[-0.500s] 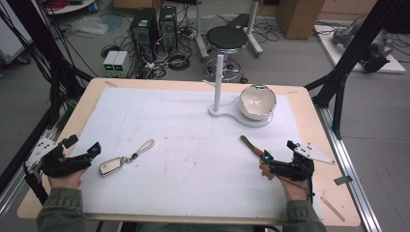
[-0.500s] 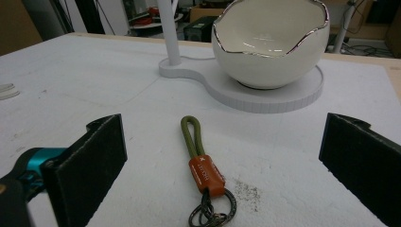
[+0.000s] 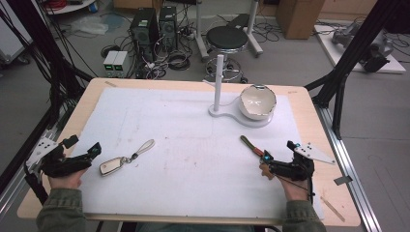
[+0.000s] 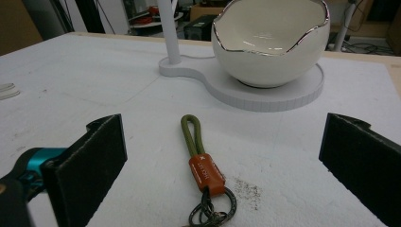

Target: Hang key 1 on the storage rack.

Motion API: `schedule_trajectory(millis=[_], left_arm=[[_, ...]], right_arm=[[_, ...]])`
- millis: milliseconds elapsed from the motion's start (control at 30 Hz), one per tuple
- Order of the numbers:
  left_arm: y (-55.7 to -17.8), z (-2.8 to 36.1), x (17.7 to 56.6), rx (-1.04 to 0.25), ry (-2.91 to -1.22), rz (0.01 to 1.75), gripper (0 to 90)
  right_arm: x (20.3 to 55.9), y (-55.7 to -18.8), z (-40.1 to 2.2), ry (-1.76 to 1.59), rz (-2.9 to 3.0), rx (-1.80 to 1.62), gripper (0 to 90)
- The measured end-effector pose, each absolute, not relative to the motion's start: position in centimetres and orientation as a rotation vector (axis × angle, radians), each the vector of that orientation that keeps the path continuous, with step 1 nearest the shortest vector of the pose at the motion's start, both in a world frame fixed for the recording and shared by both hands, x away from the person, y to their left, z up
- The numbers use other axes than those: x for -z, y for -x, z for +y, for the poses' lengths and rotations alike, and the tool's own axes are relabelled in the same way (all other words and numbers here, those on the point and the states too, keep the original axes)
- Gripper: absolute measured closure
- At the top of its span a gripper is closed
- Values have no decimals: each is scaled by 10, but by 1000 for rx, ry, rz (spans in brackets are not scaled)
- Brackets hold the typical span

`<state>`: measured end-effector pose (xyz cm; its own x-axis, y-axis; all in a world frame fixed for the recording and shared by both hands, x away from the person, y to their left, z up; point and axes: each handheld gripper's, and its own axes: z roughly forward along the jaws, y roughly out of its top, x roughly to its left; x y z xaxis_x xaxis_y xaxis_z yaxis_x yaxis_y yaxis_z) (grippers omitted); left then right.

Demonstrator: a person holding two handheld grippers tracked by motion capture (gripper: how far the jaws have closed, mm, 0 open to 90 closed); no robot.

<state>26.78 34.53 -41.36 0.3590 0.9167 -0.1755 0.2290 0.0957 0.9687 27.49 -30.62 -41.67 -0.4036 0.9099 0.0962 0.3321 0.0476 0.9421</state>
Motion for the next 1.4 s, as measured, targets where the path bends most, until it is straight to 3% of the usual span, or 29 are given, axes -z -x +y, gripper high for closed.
schedule_trajectory(millis=[1400], left_arm=[[-268,345,414,-710,-1427,1123,26]], right_arm=[[414,-298,-297,-1256,1899,-1260,4]])
